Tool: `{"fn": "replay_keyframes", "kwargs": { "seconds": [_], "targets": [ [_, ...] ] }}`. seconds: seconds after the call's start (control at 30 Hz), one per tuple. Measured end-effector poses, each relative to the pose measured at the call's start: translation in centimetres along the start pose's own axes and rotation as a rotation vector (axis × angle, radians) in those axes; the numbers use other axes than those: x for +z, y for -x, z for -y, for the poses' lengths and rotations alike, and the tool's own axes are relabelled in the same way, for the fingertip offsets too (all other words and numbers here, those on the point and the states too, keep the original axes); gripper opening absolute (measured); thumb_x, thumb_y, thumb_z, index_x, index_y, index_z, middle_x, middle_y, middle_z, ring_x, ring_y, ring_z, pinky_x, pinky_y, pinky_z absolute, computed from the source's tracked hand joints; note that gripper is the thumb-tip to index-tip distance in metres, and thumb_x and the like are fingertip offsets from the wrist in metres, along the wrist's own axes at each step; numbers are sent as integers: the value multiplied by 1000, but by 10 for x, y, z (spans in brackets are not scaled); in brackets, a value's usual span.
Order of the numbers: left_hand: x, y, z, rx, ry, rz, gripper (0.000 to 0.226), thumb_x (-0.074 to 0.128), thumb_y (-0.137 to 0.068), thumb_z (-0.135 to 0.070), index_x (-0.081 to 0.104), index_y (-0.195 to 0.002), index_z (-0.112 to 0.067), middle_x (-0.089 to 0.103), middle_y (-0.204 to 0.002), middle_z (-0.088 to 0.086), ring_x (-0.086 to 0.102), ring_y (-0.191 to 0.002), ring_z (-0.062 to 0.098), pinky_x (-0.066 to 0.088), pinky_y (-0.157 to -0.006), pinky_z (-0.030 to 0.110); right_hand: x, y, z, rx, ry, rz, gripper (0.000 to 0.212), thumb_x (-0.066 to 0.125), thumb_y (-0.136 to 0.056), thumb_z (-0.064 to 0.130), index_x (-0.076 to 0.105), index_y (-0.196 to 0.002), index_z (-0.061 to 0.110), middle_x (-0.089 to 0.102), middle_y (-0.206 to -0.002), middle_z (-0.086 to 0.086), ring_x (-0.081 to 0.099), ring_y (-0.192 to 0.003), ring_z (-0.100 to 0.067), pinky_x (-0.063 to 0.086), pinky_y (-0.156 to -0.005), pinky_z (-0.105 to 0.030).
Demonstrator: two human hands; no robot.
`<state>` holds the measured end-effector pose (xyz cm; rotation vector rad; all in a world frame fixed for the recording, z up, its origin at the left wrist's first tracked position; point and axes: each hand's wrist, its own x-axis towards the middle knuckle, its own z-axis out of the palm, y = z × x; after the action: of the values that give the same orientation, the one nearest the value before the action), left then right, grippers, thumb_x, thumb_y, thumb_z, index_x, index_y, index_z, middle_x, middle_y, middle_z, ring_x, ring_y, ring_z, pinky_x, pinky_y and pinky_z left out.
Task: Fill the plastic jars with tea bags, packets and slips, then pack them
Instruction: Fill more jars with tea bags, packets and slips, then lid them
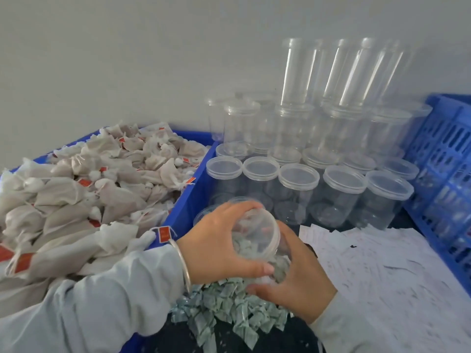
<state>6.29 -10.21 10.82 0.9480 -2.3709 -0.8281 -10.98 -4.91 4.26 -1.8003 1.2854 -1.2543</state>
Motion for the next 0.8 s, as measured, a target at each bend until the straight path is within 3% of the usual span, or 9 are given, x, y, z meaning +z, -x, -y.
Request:
{"fn": "replay_keyframes", "kwargs": {
  "seconds": [0.07, 0.13, 0.23, 0.33, 0.47, 0.53, 0.6, 0.7, 0.8],
  "targets": [
    [1, -1, -2, 6, -63, -11, 95, 81, -51, -60, 33, -132, -46, 44, -118, -21, 51, -111, -5, 45, -90, 16, 3, 2, -1, -28, 42, -82, 88, 88, -53, 35, 44, -128, 44, 60, -122, 12, 59, -114, -9, 51, -93, -37],
    [2, -2, -6, -8, -81, -42, 94, 76, -48, -68, 36, -129, -45, 49, -119, -15, 56, -105, -1, 49, -89, 23, 4, 4, -2, -68, 169, -182, 87, 85, -54, 41, 44, -131, 35, 59, -123, 10, 59, -113, -12, 50, -92, -43],
    [6, -5, -12, -128, -29, -121, 94, 65, -40, -78, 41, -122, -39, 54, -108, -16, 58, -88, -10, 43, -75, 5, 6, 5, -4, -182, 495, -371, 91, 77, -59, 48, 39, -134, 15, 58, -124, -5, 58, -112, -23, 48, -92, -47],
    [9, -7, -14, -290, 1, -139, 110, 53, -30, -83, 37, -128, -35, 48, -96, -25, 49, -82, -13, 38, -66, 6, 7, 4, -9, -278, 723, -490, 86, 73, -64, 52, 37, -132, 14, 59, -124, -11, 54, -116, -25, 38, -100, -49],
    [12, -10, -12, -528, 198, -32, 110, 63, -30, -84, 40, -121, -27, 59, -102, -4, 66, -81, 9, 56, -64, 27, 3, 5, -22, -361, 939, -578, 81, 81, -61, 40, 43, -129, 18, 59, -128, -9, 51, -122, -25, 24, -105, -60],
    [11, -12, -12, -627, 436, 50, 99, 70, -35, -77, 47, -114, -22, 61, -97, 5, 71, -69, 17, 57, -58, 29, 2, 5, -24, -402, 960, -604, 78, 81, -61, 33, 44, -128, 19, 59, -129, -9, 45, -125, -24, 22, -106, -63],
    [8, -13, -12, -697, 574, 143, 97, 73, -44, -74, 47, -120, -20, 63, -96, 16, 72, -68, 26, 56, -56, 30, 3, 4, -23, -415, 957, -611, 74, 78, -64, 28, 44, -128, 19, 58, -130, -9, 42, -127, -24, 20, -107, -63],
    [-3, -12, -9, -792, 732, 237, 97, 60, -56, -77, 48, -123, -8, 67, -95, 24, 69, -65, 28, 53, -48, 27, -5, 2, -21, -247, 786, -739, 74, 75, -66, 30, 39, -130, 19, 52, -133, -8, 44, -125, -29, 26, -106, -64],
    [-7, -14, -2, -812, 746, 87, 81, 56, -59, -70, 53, -107, -5, 60, -95, 17, 55, -61, 19, 45, -44, 23, -30, 3, -27, -22, 597, -917, 97, 89, -53, 25, 38, -135, 14, 50, -133, -15, 45, -122, -35, 36, -101, -59]
  ]
}}
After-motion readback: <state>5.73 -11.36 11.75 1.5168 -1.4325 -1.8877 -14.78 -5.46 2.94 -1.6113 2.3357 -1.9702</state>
